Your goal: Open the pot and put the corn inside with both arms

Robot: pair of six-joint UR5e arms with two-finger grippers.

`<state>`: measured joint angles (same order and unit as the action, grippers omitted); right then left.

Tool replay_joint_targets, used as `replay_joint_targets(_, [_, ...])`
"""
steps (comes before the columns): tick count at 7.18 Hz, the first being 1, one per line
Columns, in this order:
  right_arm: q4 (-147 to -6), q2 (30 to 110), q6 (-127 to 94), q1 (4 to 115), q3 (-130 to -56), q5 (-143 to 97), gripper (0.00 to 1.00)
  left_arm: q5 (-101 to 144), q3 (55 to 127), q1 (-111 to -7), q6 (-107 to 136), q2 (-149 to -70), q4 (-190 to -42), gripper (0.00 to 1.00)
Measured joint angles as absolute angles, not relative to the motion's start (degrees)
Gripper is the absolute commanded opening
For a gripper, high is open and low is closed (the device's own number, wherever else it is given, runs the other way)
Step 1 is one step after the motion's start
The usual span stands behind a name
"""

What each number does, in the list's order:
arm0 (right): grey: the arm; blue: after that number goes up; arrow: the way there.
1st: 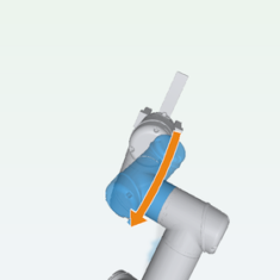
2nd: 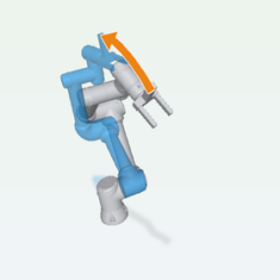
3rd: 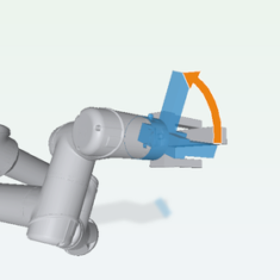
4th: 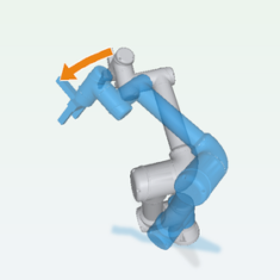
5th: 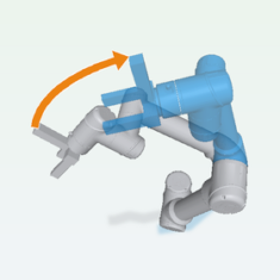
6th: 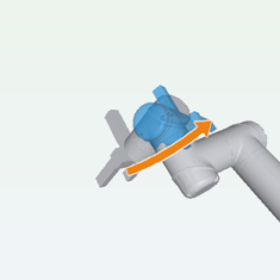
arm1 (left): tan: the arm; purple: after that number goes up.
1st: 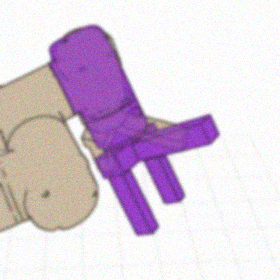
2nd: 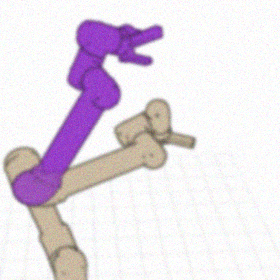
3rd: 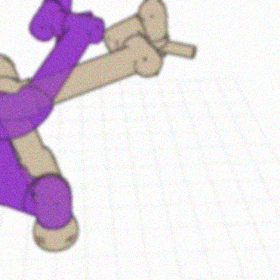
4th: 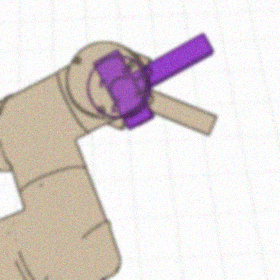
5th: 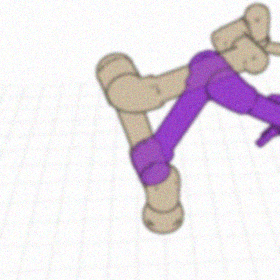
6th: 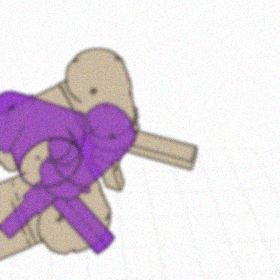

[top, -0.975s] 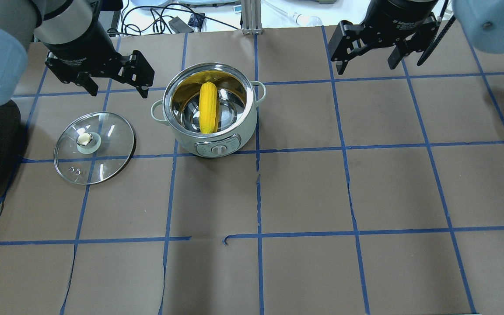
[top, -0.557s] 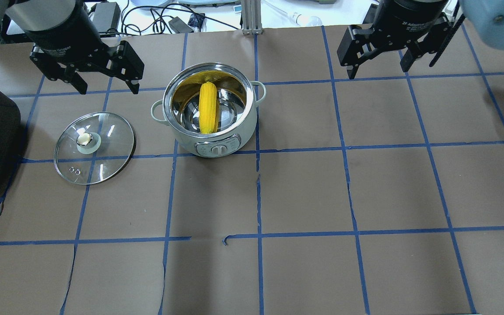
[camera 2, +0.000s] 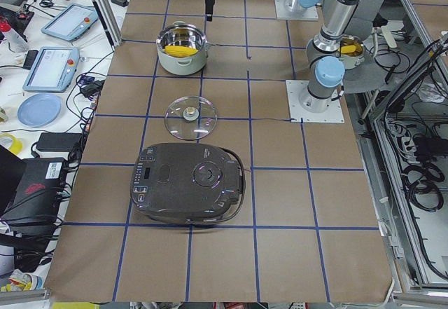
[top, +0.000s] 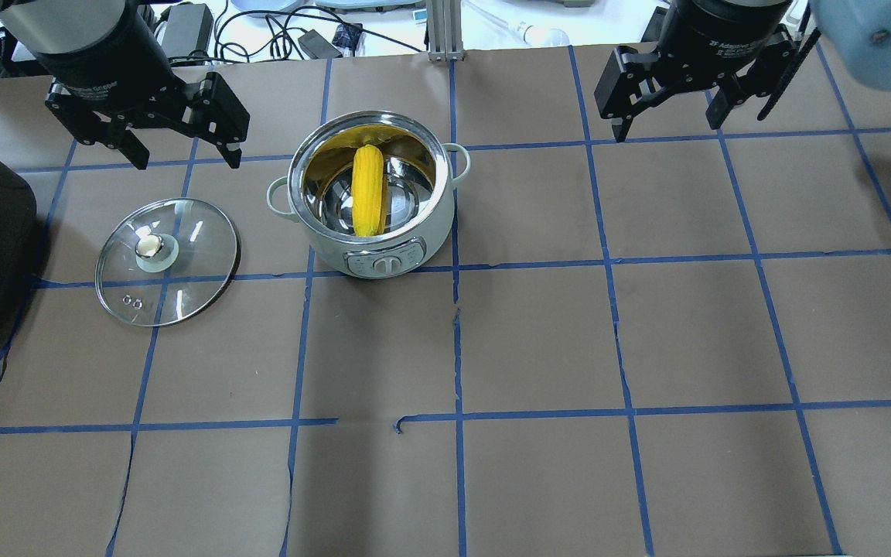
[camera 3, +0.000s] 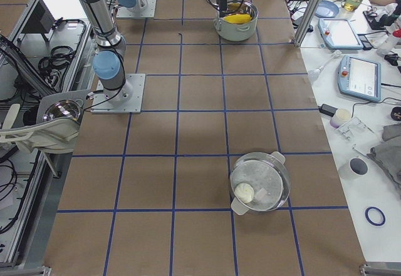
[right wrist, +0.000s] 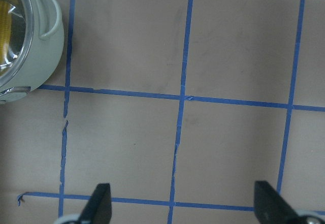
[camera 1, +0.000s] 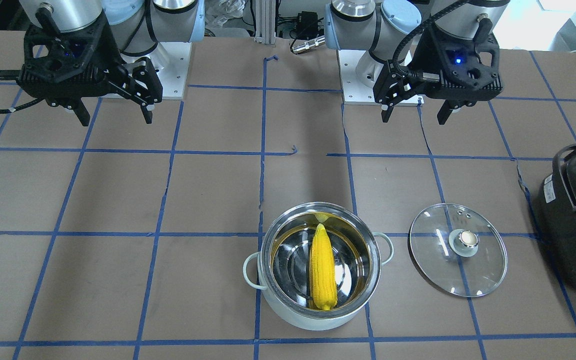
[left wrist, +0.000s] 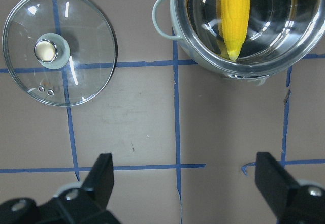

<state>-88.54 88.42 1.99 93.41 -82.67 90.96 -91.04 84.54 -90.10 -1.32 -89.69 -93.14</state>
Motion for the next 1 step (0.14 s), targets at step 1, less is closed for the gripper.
replay_joint_targets(1, [-88.58,88.42,1.96,93.42,-82.69,90.89,1.00,-91.17,84.62,-90.11,-1.32,-89.60,-93.10,1.00])
